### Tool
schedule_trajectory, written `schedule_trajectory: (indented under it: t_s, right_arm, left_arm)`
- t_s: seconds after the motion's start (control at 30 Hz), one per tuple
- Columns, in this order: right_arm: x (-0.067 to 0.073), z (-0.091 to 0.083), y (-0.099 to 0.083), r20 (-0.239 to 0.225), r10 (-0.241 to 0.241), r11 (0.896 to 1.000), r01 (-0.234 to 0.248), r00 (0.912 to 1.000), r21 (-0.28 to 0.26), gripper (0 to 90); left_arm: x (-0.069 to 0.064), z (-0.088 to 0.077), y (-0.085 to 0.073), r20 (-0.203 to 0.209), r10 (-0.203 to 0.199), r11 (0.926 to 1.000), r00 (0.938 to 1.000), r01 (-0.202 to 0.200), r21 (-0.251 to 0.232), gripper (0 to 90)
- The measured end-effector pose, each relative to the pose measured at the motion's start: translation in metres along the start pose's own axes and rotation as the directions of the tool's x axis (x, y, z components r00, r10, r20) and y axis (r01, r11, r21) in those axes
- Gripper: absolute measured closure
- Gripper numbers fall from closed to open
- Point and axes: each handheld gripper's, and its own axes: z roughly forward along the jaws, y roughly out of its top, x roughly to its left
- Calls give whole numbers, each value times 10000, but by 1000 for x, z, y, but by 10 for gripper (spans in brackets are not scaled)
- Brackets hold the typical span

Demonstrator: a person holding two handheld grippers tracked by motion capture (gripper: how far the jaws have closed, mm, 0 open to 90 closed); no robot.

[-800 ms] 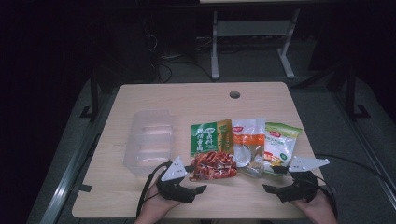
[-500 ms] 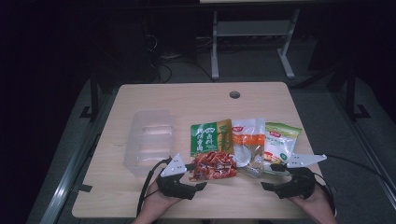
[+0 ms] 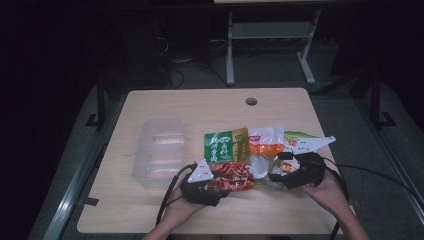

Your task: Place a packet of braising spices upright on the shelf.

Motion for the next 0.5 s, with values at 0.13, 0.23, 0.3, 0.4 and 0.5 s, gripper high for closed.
schedule_trajectory:
  t_s: [0.13, 0.23, 0.3, 0.4, 0.5]
  right_arm:
    - [-4, 7, 16, -161, -129, 9996, 133, 9998, 246, 151]
    - [-9, 16, 32, -372, -73, 9986, 92, 9993, 519, 151]
    - [-13, 23, 42, -431, -79, 9973, 110, 9990, 724, 149]
    - [-17, 35, 56, -606, 6, 9959, 49, 9982, 904, 164]
    - [-23, 55, 71, -631, 18, 9898, 72, 9980, 1419, 162]
  left_arm:
    - [2, 1, -2, -11, -87, 10000, 10000, 87, -35, 334]
    - [5, 1, -4, 8, -48, 10000, 10000, 48, 47, 361]
    - [6, 1, -5, 94, -43, 10000, 9999, 43, 15, 390]
    - [6, 0, -5, -46, -18, 10000, 10000, 18, 81, 420]
    - [8, 1, -5, -120, -262, 9997, 9996, 262, -23, 432]
